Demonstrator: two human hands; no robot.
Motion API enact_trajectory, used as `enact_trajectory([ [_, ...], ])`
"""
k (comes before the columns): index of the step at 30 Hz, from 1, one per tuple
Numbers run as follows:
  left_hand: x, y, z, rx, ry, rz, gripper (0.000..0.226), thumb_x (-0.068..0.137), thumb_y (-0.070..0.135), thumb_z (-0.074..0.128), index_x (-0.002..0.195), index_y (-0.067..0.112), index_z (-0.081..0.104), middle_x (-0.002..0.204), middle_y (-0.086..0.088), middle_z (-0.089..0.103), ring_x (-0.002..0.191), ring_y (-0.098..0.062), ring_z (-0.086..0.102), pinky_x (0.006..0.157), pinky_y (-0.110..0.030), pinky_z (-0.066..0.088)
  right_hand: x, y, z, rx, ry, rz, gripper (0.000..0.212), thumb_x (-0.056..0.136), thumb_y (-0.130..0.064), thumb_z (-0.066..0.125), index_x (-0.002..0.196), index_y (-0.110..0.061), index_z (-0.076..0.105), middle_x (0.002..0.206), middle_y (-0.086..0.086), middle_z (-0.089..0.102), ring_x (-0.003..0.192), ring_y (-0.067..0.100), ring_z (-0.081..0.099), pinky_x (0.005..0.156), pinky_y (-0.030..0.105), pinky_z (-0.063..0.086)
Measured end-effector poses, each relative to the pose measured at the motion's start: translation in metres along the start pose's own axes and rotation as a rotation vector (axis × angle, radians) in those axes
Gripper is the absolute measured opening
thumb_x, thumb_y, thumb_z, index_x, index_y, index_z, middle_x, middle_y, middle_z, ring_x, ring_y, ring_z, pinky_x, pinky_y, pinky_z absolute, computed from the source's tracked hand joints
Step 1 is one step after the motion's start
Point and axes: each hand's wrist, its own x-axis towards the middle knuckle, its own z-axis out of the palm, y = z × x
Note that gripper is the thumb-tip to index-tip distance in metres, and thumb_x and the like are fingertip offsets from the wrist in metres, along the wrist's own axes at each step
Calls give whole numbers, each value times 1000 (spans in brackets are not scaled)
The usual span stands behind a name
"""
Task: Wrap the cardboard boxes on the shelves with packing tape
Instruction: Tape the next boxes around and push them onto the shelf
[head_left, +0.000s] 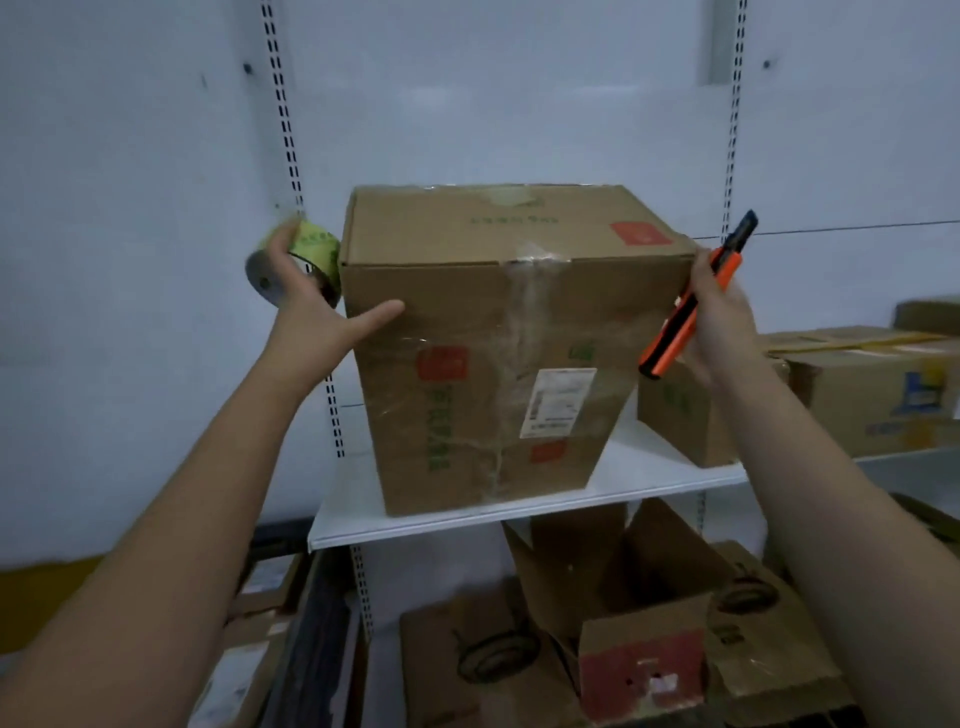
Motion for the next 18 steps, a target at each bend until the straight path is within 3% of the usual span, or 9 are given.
enact_trajectory([
  [2,10,-26,4,19,57,-86,118,61,52,89,145,43,6,152,-13,36,130,-18,52,105,-35,46,8,17,20,-271,-8,-42,33,101,-49,47,117,-23,59,94,-7,62,90,10,60,81,26,47],
  [4,17,-57,7,69,98,-149,111,72,35,87,148,34,6,152,-14,36,131,-21,50,102,-37,46,14,41,36,-449,-64,-100,33,102,-46,44,126,-27,56,104,-12,65,95,4,61,81,25,48],
  [8,8,-119,25,100,74,-269,103,81,17,81,152,26,8,139,-5,38,125,-19,45,102,-36,42,27,95,43,-511,-74,-46,37,103,-42,44,138,-30,52,112,-16,65,104,6,61,84,25,47],
  [11,-16,-162,49,81,66,-364,100,83,21,79,154,20,8,143,-12,39,128,-24,44,100,-32,38,24,153,33,-590,-112,107,40,104,-37,43,142,-26,47,115,-12,61,109,12,57,88,29,42],
  [13,-21,-183,61,56,112,-398,97,85,26,76,154,18,9,147,-18,37,132,-32,44,101,-34,39,22,185,34,-633,-114,208,38,104,-39,43,138,-25,48,114,-9,61,115,19,58,92,36,44],
  [15,-14,-190,67,56,164,-391,91,86,28,76,151,19,13,144,-19,40,125,-34,48,96,-36,44,26,199,40,-640,-31,241,26,104,-37,43,122,-21,54,104,-9,62,111,23,60,89,37,46],
  [18,10,-181,66,12,219,-277,83,86,19,76,146,18,19,133,-11,43,112,-26,54,81,-25,48,29,189,47,-608,85,179,17,105,-31,43,109,-19,54,93,-8,60,97,18,60,79,34,45],
])
